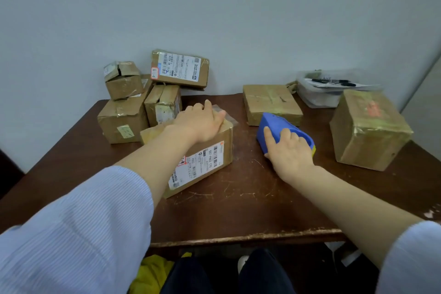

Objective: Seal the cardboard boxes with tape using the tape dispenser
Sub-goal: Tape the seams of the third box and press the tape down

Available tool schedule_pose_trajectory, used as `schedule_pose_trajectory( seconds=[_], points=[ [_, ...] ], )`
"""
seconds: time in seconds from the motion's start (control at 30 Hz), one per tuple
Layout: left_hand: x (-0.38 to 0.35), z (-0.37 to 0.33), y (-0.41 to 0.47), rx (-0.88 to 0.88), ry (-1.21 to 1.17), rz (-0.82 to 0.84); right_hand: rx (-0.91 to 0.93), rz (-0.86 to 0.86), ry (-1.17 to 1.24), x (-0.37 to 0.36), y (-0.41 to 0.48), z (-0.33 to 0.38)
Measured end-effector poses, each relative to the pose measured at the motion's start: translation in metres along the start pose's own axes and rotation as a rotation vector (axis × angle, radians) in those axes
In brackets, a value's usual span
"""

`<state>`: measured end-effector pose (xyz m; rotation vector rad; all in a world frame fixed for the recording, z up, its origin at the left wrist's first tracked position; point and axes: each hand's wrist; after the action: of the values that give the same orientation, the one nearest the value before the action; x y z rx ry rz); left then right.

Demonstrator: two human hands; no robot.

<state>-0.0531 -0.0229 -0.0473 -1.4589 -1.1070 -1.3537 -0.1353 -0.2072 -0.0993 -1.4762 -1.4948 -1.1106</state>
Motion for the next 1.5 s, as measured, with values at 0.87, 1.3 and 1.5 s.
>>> schedule_pose_trajectory(
  seconds=[0.87, 1.3, 1.5],
  points=[
    [0.012, 0.04, -0.02, 0.07, -0.151, -0.125, 0.082, -0.342, 1.216, 0.048, 0.015, 0.078],
    [-0.002, 0.046, -0.043, -0.231, -0.153, -0.06, 0.372, -0.042, 0.784, 0.075, 0.043, 0.067],
    [-0.006, 0.044, -0.047, -0.182, -0.208, -0.003, 0.247, -0.079, 0.674, 0.073, 0.035, 0.071]
  ],
)
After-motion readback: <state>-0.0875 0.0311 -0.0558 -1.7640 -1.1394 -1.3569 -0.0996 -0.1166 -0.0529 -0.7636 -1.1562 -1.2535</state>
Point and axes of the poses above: each hand's wrist, its own y-axis towards the middle knuckle, its own x-axis out of the back of the hand, z = x × y, and after that the axes turned 1 degree about x, right-handed
